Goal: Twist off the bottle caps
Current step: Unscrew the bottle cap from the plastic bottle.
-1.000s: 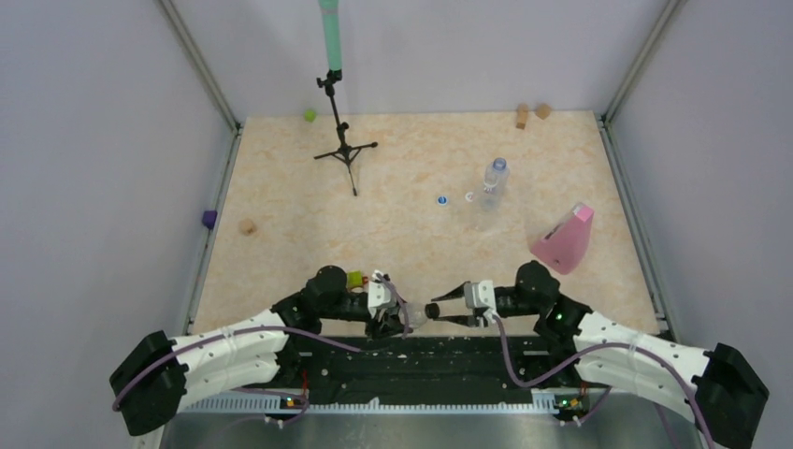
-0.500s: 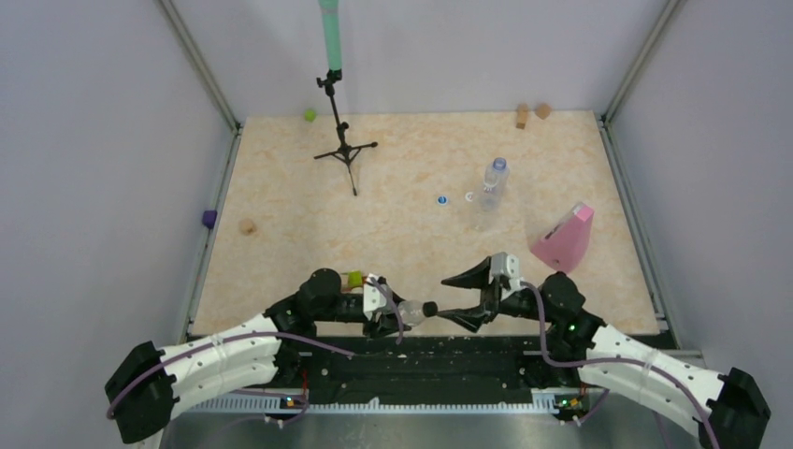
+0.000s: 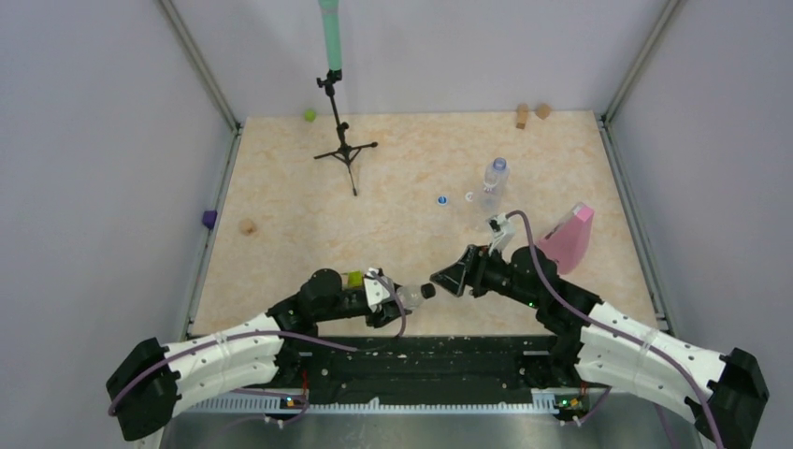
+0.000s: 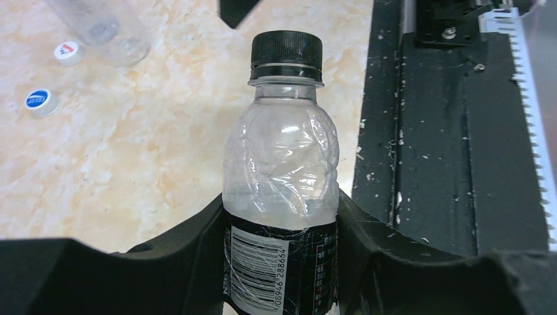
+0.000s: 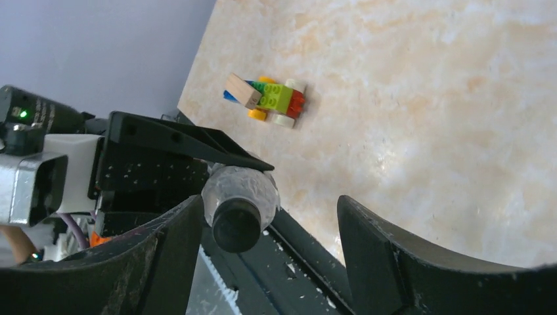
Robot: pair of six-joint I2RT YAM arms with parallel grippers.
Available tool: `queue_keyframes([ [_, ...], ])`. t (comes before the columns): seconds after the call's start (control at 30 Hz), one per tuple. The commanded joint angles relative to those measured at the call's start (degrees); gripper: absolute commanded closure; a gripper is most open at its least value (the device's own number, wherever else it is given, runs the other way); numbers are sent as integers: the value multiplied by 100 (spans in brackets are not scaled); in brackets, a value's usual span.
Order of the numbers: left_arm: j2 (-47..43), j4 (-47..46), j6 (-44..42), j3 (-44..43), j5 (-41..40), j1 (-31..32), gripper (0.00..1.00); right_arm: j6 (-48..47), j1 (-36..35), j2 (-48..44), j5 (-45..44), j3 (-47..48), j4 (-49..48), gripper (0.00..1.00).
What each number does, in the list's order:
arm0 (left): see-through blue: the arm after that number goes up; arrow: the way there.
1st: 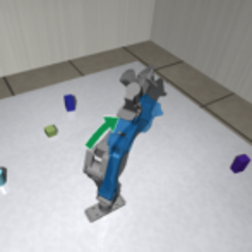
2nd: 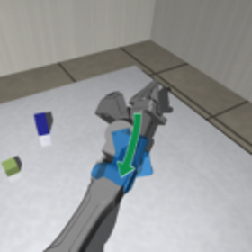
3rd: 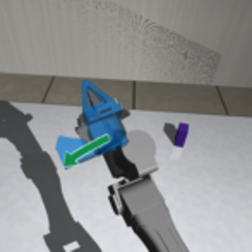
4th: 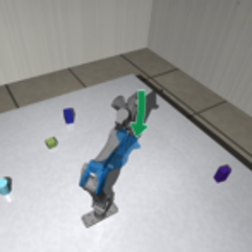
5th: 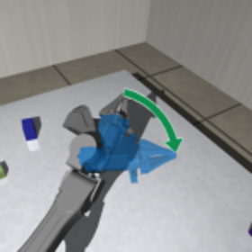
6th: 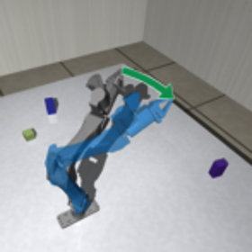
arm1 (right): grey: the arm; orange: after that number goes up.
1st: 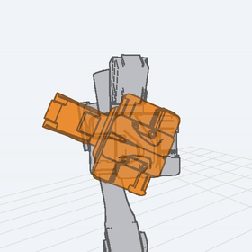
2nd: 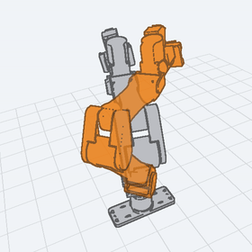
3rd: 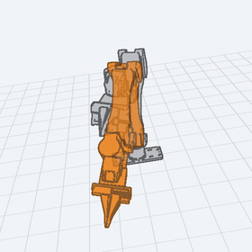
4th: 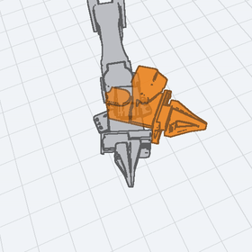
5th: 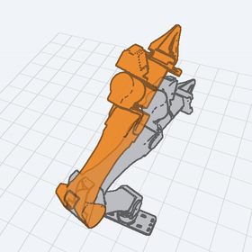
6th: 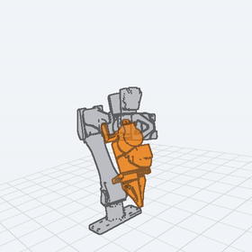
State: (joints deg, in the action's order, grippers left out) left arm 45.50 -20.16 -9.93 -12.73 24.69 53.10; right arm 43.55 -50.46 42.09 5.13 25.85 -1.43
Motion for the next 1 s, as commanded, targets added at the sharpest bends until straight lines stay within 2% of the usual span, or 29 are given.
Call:
queue_keyframes([
  [0.0, 98, -372, -188, 41, -362, 33, 100, 1090, 8, -30, -137, -223, 4, 31],
  [0.1, 130, -375, -308, 108, -467, 57, 100, 1094, 5, 90, 168, -253, -211, 39],
  [0.4, 108, -461, -509, 297, -675, 86, 100, 1050, 9, 785, 757, -202, -845, 43],
  [0.5, 117, -447, -508, 312, -746, 86, 100, 1015, 3, 1001, 944, -171, -1066, 54],
  [0.77, 150, -507, -481, 325, -749, 86, 100, 975, 8, 1348, 1154, -75, -1270, 54],
  [0.87, 163, -491, -459, 309, -732, 84, 100, 938, 7, 1412, 1160, -23, -1263, 59],
  [0.93, 174, -489, -452, 302, -705, 86, 100, 896, 7, 1454, 1166, -2, -1270, 68],
  [0.97, 183, -481, -455, 306, -690, 86, 100, 876, 9, 1475, 1166, 18, -1253, 69],
])
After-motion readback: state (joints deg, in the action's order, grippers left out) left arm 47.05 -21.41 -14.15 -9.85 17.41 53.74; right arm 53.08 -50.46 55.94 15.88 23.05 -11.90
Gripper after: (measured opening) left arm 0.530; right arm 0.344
